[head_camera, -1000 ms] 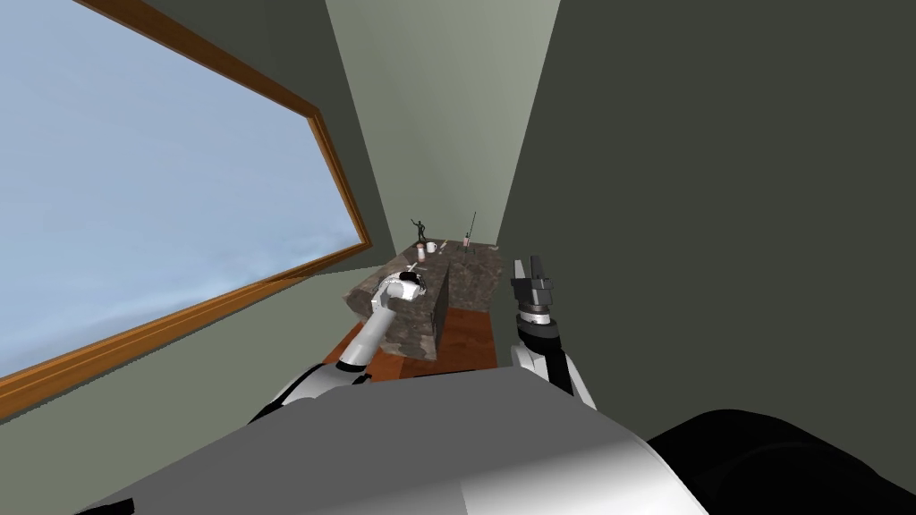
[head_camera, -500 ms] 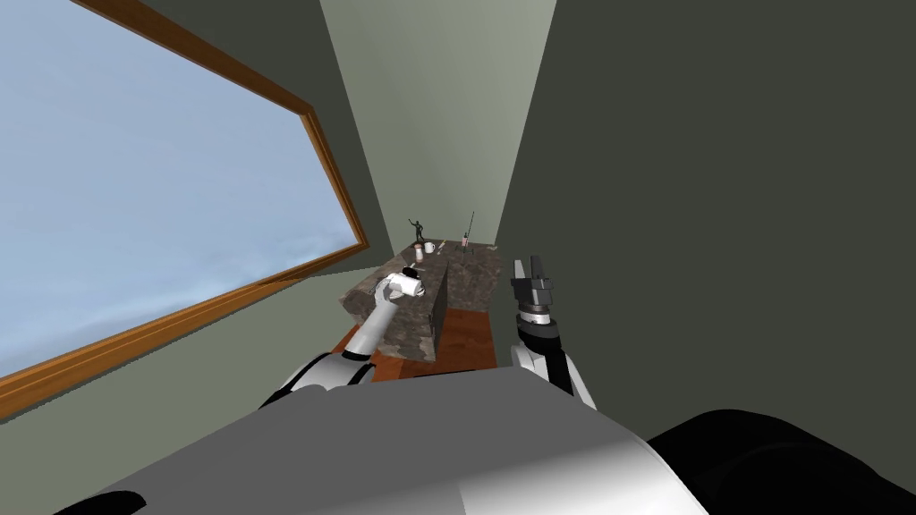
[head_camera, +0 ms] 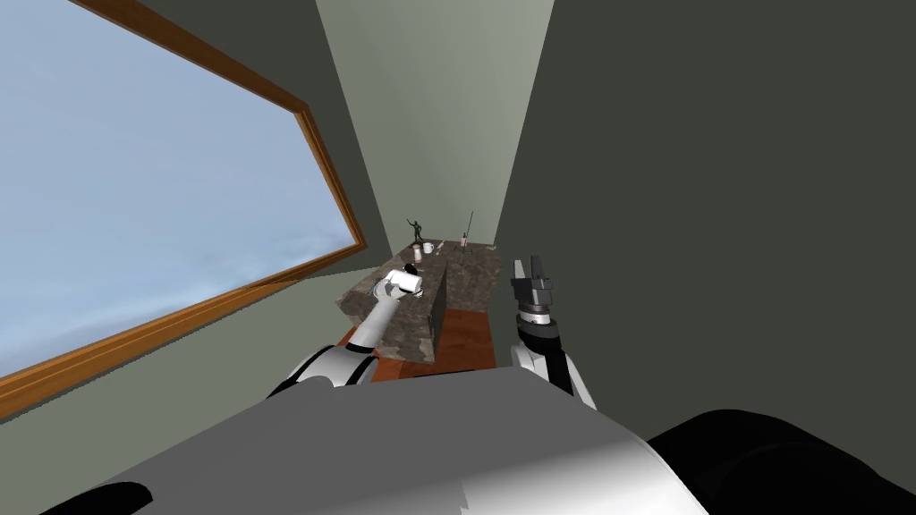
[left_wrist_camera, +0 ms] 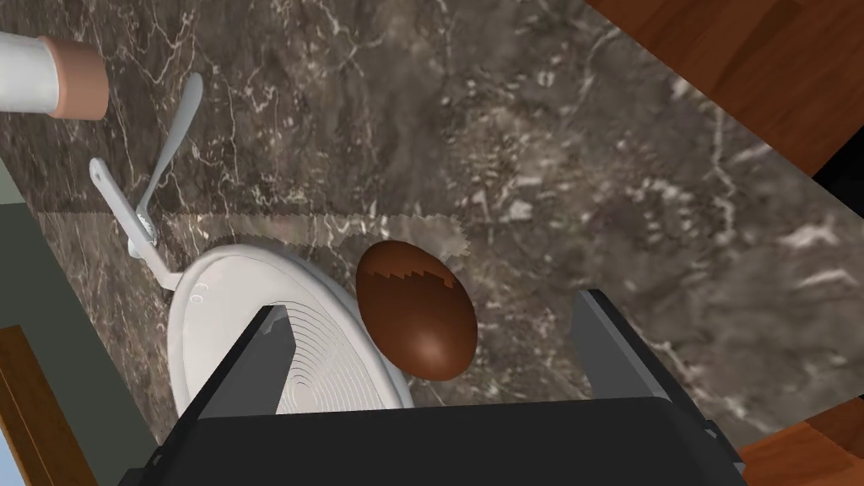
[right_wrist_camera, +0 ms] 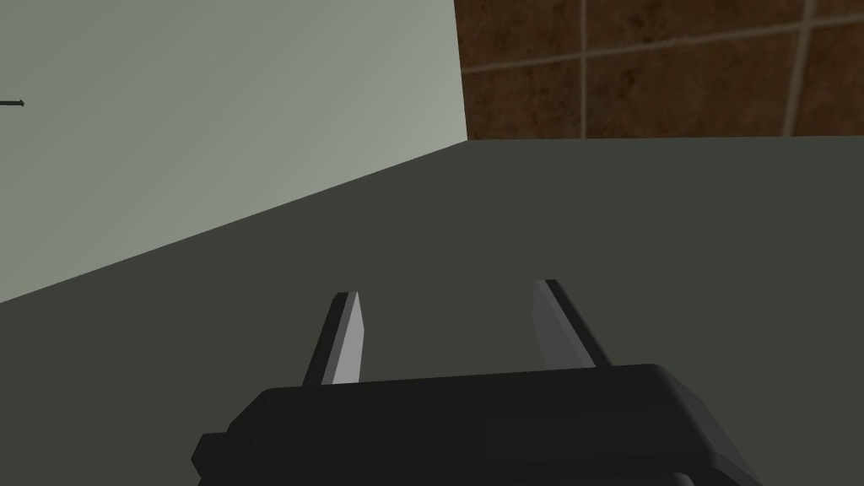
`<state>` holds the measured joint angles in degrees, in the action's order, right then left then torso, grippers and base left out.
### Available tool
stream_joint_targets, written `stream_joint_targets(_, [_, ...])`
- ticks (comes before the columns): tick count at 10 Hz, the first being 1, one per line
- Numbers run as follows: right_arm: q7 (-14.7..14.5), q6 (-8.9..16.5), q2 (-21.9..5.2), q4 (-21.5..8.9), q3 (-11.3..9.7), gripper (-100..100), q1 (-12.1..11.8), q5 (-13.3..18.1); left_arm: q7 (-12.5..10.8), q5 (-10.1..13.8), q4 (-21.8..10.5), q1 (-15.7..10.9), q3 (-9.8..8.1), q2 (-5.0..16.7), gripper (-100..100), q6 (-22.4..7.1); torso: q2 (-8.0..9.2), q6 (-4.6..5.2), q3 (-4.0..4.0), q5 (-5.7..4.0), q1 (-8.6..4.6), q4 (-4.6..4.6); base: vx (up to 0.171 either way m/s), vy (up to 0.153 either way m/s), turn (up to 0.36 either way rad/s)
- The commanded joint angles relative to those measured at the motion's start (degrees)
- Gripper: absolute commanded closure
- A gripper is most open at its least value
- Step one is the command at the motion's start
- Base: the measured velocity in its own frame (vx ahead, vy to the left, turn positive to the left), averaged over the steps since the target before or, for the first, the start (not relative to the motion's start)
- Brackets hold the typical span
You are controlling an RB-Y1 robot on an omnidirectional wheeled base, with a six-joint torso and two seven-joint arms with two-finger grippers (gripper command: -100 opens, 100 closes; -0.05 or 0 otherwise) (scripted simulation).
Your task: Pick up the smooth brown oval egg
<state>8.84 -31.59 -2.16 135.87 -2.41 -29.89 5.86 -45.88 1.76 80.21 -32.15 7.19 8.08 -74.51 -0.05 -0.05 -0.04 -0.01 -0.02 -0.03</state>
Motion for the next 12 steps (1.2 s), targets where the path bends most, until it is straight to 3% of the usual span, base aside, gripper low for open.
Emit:
stream_joint_targets(1, [0.0, 0.0, 0.0, 0.0, 0.0, 0, 0.0, 0.0, -1.1, -0.6, -1.1, -1.3, -0.65, -0.1, -100, -2.9, 0.00, 0.00, 0.00, 0.00, 0.00, 0.00, 0.021, -0.002, -0.035])
stream_joint_targets(10, [0.0, 0.0, 0.0, 0.0, 0.0, 0, 0.0, 0.0, -5.2, -3.5, -7.1, -6.2, -3.50, -0.8, -100, -15.2, -0.05, -0.01, -0.03, 0.01, 0.06, -0.01, 0.026, 0.004, -0.021])
stream_joint_targets(12, [0.0, 0.0, 0.0, 0.0, 0.0, 0, 0.0, 0.0, -5.3, -3.6, -6.9, -6.1, -3.56, -0.8, -100, -15.5, -0.12, -0.01, -0.07, 0.02, 0.07, -0.03, 0.038, 0.009, -0.009])
